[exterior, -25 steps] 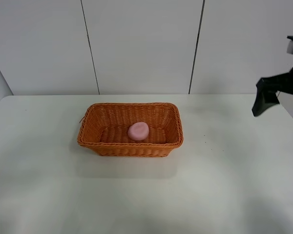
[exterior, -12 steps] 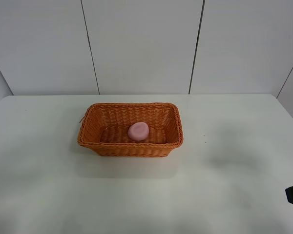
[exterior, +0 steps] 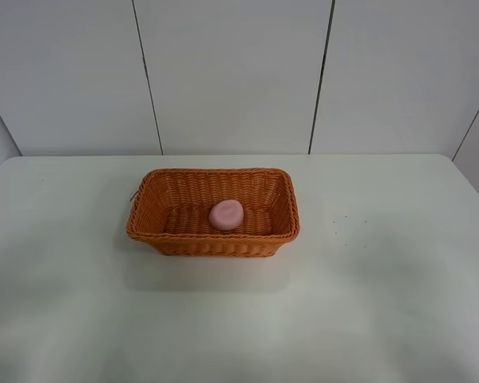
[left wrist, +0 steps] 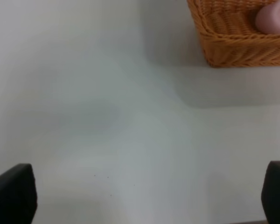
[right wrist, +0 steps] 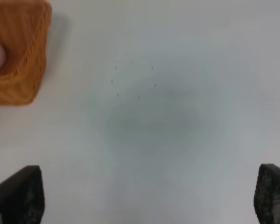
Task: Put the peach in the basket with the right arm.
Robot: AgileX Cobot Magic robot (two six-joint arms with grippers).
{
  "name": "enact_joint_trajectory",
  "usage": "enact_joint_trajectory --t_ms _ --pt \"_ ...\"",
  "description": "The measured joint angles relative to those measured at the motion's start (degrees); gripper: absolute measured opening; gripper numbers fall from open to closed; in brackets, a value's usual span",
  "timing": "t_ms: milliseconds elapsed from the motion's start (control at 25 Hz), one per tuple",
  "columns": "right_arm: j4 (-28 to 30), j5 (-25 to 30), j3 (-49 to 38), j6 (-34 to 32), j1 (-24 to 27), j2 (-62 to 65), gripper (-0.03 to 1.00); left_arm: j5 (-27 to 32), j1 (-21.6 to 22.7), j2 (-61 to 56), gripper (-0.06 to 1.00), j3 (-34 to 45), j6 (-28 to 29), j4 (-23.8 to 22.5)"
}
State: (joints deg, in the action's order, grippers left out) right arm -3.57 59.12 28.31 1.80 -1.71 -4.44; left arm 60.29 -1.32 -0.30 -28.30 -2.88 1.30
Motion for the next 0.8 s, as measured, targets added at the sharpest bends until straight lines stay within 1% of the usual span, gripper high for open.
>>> enact_joint_trajectory --t_ms 200,800 --pt "0.00 -0.02 0.00 0.00 0.00 4.62 0.70 0.00 0.00 0.00 0.99 0.00 0.00 0.00" --pt "0.00 -0.02 0.00 0.00 0.00 4.62 0.70 0.00 0.00 0.00 0.99 0.00 0.00 0.00"
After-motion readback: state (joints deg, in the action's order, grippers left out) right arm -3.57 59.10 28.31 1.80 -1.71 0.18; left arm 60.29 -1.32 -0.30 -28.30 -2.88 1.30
